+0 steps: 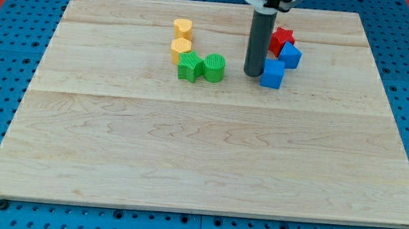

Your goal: Push the blue cube below the blue triangle

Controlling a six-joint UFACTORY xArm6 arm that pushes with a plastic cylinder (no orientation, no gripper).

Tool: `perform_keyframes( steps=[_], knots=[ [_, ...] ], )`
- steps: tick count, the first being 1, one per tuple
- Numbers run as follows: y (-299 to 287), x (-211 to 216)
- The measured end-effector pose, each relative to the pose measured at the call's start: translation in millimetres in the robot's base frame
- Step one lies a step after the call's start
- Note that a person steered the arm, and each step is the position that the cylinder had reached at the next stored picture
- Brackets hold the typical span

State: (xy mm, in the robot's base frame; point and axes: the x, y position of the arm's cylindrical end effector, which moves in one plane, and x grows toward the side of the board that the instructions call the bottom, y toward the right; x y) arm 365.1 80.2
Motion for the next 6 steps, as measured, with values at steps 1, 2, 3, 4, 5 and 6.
perform_keyframes(
  steps=[1,2,3,4,5,6],
  knots=[
    [14,1],
    [9,21],
    [8,59],
    [66,61],
    [71,40],
    [71,23]
  ],
)
